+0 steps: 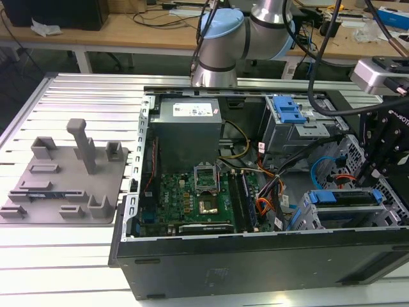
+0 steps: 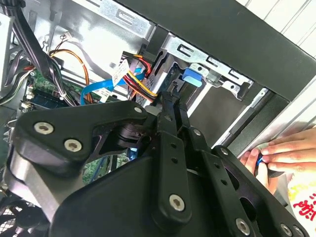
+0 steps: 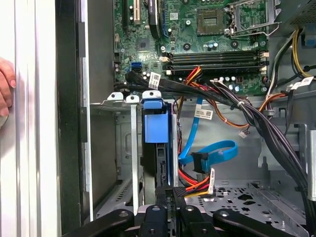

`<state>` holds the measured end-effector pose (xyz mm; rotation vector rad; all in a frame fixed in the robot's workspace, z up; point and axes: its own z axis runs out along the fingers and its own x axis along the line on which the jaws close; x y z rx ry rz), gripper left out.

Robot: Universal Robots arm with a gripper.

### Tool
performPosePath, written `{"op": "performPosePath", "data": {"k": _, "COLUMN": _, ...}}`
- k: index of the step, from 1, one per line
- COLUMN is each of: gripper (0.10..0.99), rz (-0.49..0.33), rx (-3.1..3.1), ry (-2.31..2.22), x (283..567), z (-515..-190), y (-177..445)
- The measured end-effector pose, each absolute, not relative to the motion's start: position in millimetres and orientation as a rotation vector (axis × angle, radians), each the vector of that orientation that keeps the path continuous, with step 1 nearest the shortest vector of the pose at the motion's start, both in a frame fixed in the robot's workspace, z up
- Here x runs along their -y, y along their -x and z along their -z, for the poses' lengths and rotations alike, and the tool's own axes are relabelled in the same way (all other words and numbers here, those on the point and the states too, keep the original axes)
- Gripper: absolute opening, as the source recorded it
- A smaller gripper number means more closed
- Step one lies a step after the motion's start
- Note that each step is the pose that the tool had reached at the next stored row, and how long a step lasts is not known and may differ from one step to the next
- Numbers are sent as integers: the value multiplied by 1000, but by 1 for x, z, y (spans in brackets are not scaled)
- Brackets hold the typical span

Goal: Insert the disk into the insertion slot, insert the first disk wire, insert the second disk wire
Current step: 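Insert the first disk wire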

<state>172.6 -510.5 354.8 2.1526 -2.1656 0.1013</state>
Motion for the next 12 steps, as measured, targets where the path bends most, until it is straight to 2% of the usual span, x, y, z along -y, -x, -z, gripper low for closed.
{"op": "performPosePath", "data": {"k": 12, "gripper": 165, "rz": -105, "rx": 2164, "ry": -2150, "x": 511, "z": -350, "y": -173}}
